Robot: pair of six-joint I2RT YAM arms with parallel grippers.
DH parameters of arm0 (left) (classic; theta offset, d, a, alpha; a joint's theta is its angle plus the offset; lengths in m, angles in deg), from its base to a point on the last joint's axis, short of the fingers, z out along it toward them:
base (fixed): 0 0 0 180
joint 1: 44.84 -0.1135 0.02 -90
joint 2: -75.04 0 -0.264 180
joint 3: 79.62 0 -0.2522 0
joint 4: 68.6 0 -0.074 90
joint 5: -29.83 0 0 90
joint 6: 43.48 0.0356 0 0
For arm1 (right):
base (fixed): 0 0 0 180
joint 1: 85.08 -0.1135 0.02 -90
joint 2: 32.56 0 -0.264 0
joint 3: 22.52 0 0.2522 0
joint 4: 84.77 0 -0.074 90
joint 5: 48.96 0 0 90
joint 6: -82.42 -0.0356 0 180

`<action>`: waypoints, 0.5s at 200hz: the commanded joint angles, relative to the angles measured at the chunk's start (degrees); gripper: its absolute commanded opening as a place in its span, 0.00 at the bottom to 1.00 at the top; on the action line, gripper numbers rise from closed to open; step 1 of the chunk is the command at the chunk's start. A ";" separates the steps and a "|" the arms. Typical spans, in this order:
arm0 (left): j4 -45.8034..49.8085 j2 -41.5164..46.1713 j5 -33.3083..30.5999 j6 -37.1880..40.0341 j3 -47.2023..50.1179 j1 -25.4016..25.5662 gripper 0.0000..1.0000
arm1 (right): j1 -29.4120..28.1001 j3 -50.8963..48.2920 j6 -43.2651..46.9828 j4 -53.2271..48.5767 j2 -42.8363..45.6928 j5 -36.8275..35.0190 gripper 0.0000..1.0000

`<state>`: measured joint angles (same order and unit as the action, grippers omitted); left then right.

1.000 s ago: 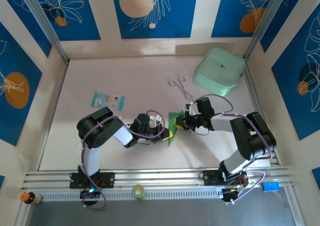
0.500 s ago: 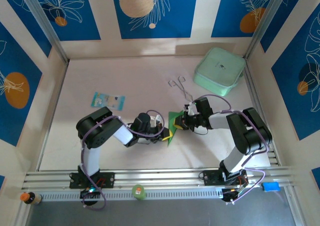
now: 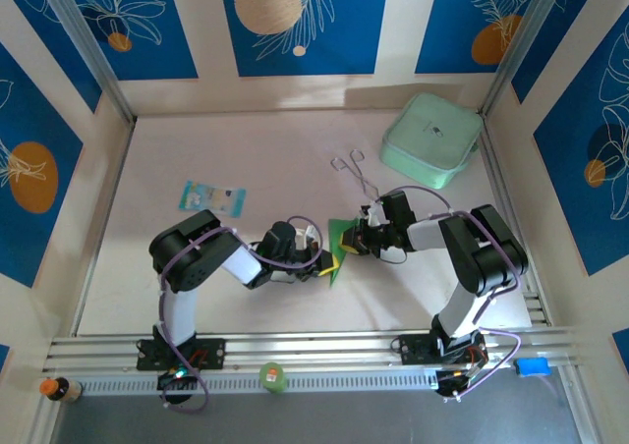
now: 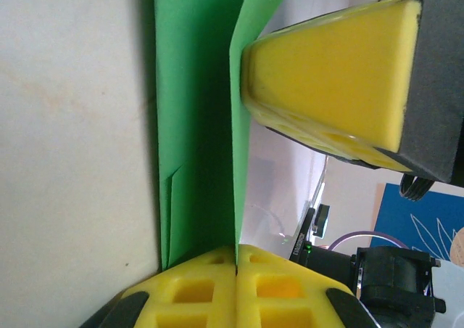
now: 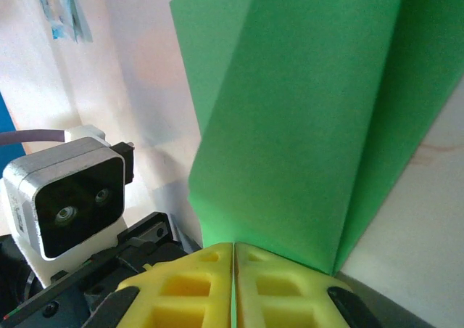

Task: Fold a paper plane with a square sheet of paper (pick it up from the middle)
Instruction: Fold the wing for the fifth time at the center of the table.

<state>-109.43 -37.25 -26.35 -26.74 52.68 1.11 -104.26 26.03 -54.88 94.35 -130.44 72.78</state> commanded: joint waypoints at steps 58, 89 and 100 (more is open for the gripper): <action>11.29 -2.17 -3.21 0.43 2.60 -0.87 0.00 | -0.24 1.79 1.46 -0.92 -1.63 0.48 0.11; 10.95 -1.98 -3.24 0.55 2.64 -0.87 0.00 | -0.60 2.43 1.78 -1.86 -3.05 0.10 0.11; 10.91 -2.00 -3.14 0.66 2.64 -0.87 0.00 | -0.75 2.78 1.87 -3.14 -3.74 -0.74 0.11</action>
<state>-108.82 -37.08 -26.76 -27.02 52.60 1.07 -104.29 27.40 -54.43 93.92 -132.24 72.96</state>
